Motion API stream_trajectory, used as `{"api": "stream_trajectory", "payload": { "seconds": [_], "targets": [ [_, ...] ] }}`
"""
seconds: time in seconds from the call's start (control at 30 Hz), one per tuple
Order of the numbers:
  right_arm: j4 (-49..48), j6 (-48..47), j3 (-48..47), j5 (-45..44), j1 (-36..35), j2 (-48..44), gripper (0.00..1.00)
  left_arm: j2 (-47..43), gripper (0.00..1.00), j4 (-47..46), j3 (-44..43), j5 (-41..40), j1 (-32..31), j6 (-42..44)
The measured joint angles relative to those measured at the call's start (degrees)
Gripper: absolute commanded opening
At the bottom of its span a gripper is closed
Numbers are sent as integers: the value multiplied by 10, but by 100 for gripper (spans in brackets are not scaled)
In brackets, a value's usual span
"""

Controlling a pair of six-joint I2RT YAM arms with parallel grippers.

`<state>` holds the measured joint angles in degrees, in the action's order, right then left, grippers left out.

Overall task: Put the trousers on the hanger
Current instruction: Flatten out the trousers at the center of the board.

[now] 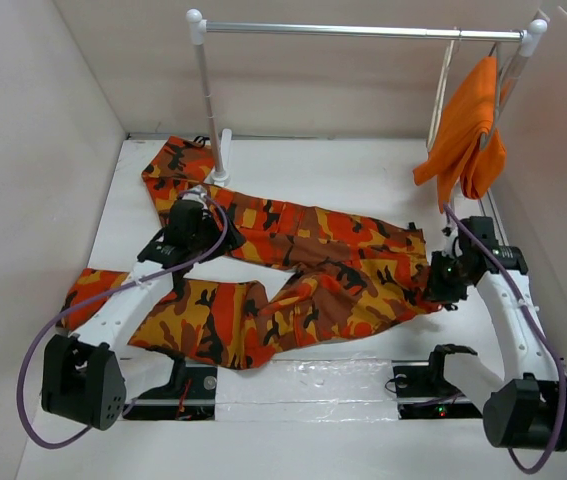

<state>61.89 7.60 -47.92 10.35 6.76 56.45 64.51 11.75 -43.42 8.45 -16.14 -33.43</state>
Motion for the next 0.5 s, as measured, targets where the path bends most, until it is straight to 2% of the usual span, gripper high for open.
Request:
{"api": "stream_trajectory", "payload": {
  "seconds": [0.03, 0.07, 0.13, 0.27, 0.3, 0.33, 0.4, 0.43, 0.5],
  "targets": [
    [21, 3, -7, 2, -19, 0, 59, 0, 68, 0, -1, -3, -12, 3],
    [42, 3, -14, 3, -35, -1, 67, 0, 68, 0, -2, -5, -25, 7],
    [83, -11, -36, 0, -42, 6, 78, -1, 67, 1, -6, -7, -45, 15],
    [101, -48, -118, -23, -8, 56, 78, 1, 59, 7, -31, -12, -78, 41],
    [85, -58, -134, -23, 5, 68, 77, 3, 54, 12, -45, -12, -89, 49],
    [61, -67, -143, -20, 16, 78, 71, 9, 52, 13, -58, -9, -103, 56],
    [-7, -80, -139, -10, 32, 96, 66, 20, 49, 8, -83, -6, -139, 66],
    [-43, -82, -131, -4, 36, 104, 54, 25, 49, -1, -92, -5, -164, 70],
    [-147, -81, -87, 10, 42, 117, 53, 41, 52, -17, -110, -15, -235, 76]
  ]
}}
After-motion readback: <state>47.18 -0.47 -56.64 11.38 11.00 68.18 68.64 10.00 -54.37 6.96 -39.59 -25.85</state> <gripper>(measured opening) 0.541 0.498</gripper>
